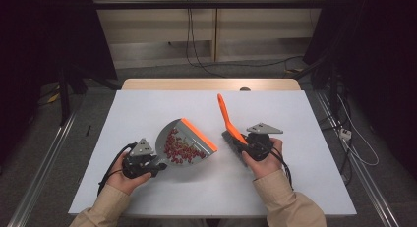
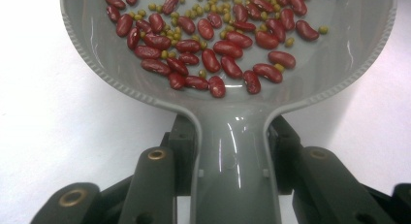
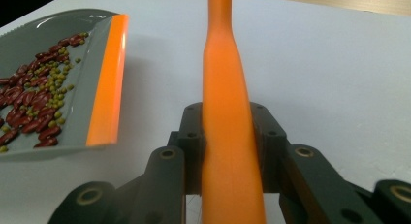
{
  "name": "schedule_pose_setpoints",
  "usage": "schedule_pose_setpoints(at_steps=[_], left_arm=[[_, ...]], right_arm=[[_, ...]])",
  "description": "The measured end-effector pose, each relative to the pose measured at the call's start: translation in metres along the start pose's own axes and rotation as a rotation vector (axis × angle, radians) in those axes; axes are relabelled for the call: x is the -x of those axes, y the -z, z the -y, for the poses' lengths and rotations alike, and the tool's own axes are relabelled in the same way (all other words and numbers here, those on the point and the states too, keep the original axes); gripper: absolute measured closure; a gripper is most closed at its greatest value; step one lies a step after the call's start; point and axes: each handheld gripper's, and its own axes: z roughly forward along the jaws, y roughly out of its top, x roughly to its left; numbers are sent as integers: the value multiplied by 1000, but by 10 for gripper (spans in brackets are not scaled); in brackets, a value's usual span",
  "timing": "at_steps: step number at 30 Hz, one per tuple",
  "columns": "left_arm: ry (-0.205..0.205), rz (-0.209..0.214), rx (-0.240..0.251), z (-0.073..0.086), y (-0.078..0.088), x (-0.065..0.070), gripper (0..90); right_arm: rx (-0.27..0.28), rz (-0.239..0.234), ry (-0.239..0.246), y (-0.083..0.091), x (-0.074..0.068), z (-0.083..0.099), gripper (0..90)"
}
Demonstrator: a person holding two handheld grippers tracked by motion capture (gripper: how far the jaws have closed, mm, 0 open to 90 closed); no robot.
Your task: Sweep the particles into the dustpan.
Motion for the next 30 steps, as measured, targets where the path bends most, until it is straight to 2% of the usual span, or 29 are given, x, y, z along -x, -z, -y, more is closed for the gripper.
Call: schedule_pose_setpoints(at_steps=[4, 5, 10, 11, 18, 20, 21, 30], left_arm=[[16, -48, -8, 0, 1, -3, 641], [22, -38, -3, 0, 2, -5, 641], [49, -75, 1, 0, 4, -9, 641], [50, -65, 5, 0, 4, -11, 641], [82, -85, 3, 1, 5, -17, 641], [82, -107, -4, 1, 6, -18, 641], [92, -92, -1, 2, 6, -19, 641], [118, -118, -3, 3, 8, -26, 641]], right_arm=[[7, 3, -6, 2, 3, -1, 710], [9, 2, -5, 2, 4, -1, 710], [19, 10, -7, 5, 8, -2, 710], [21, 14, -10, 5, 9, -2, 710], [32, 34, -29, 12, 23, -1, 710], [33, 40, -32, 15, 27, 0, 710], [33, 45, -34, 16, 29, 0, 710], [28, 61, -34, 23, 40, 3, 710]])
